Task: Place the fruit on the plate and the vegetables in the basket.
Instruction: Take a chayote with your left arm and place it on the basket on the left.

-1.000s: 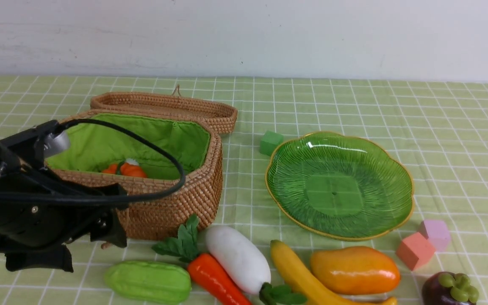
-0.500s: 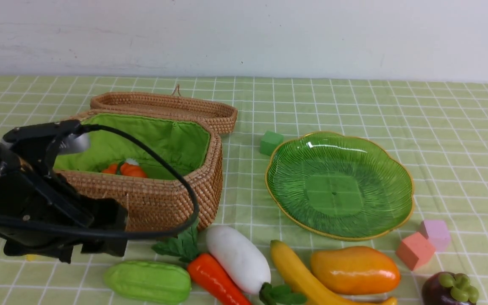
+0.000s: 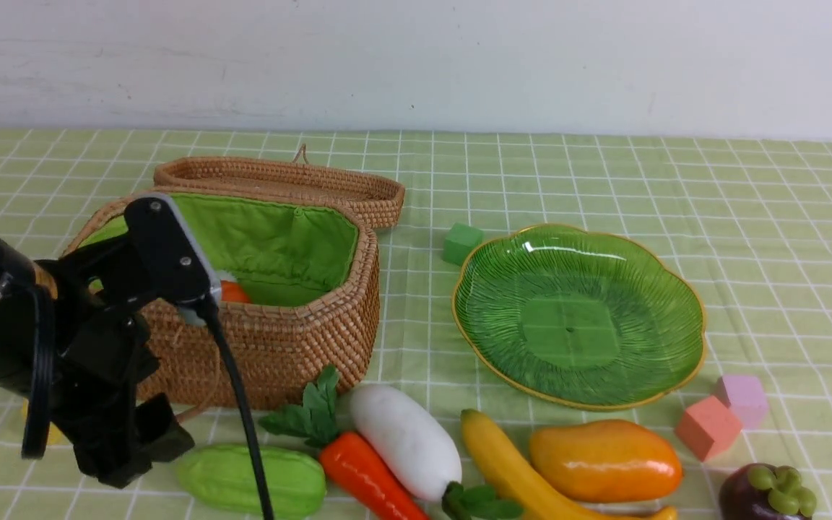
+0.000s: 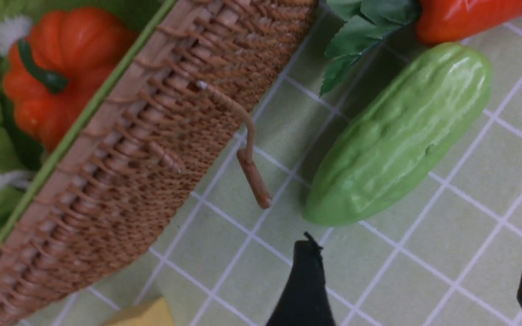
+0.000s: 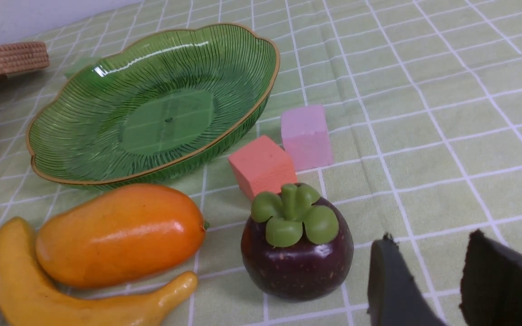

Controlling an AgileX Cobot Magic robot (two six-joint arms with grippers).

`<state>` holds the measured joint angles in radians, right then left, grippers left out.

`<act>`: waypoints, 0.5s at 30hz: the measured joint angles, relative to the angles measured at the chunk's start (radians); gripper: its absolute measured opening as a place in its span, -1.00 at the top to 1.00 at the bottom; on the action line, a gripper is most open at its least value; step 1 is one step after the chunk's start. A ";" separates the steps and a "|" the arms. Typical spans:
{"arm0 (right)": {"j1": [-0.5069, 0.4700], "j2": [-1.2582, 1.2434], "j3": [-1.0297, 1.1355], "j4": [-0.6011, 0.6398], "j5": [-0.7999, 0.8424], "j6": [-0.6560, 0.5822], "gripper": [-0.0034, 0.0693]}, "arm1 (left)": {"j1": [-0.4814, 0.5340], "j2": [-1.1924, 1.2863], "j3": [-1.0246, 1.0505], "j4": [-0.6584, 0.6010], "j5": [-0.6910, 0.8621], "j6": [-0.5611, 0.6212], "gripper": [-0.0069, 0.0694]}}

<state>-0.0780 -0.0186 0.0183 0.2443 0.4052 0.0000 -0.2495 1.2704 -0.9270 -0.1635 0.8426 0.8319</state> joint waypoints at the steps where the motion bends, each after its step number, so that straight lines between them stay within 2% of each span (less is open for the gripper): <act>1: 0.000 0.000 0.000 0.000 0.000 0.000 0.25 | 0.000 0.002 0.000 0.000 -0.003 0.014 -0.68; 8: 0.000 0.000 0.000 0.000 0.000 0.000 0.25 | 0.000 0.092 0.000 -0.012 -0.008 0.141 -0.68; 15: 0.000 0.000 0.000 0.000 0.000 0.000 0.25 | 0.000 0.214 0.000 -0.056 -0.039 0.213 -0.68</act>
<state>-0.0780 -0.0186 0.0183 0.2443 0.4052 0.0000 -0.2495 1.4849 -0.9270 -0.2196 0.8040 1.0447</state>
